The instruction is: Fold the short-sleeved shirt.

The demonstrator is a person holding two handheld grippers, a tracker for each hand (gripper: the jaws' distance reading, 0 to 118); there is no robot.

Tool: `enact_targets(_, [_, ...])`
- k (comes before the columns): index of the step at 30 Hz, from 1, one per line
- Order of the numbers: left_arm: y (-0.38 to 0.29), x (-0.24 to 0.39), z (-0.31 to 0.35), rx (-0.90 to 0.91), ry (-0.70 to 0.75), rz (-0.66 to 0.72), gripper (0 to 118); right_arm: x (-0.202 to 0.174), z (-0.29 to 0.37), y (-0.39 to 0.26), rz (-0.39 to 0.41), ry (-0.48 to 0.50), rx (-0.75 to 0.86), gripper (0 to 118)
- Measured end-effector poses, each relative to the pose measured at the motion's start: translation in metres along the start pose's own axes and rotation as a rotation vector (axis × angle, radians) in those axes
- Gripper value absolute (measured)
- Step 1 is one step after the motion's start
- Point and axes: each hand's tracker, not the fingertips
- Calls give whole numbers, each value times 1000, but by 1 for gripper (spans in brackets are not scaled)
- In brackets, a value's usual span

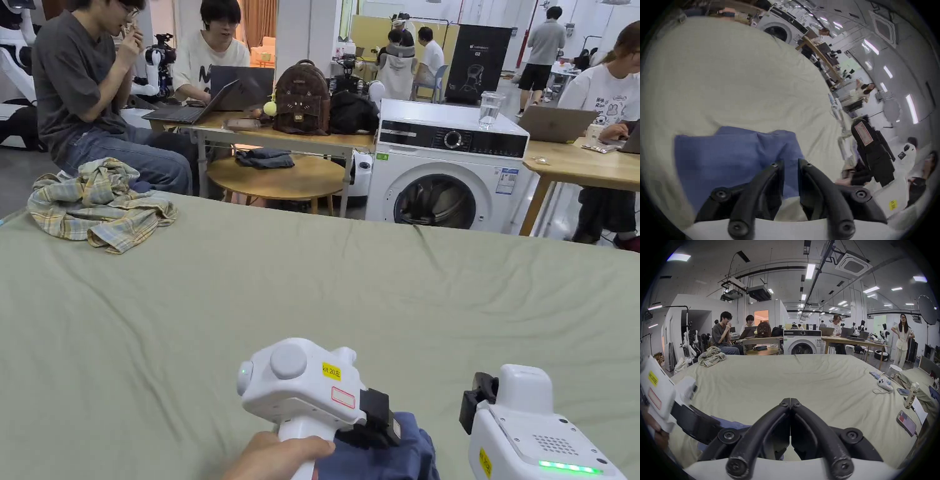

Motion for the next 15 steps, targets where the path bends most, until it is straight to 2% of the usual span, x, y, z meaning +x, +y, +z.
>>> enact_targets(3, [-2, -17, -32, -31, -88, 60, 10, 1, 0, -2, -1, 0, -1, 0])
enact_targets(8, [-19, -34, -88, -91, -3, 93, 0, 5, 1, -4, -2, -5, -3, 0])
enact_targets(10, [-22, -39, -88, -45, -19, 122, 0, 6, 1, -4, 1, -9, -5, 0])
enact_targets(15, [-21, -24, -83, -52, 22, 81, 0, 8, 0, -4, 1, -11, 3, 0])
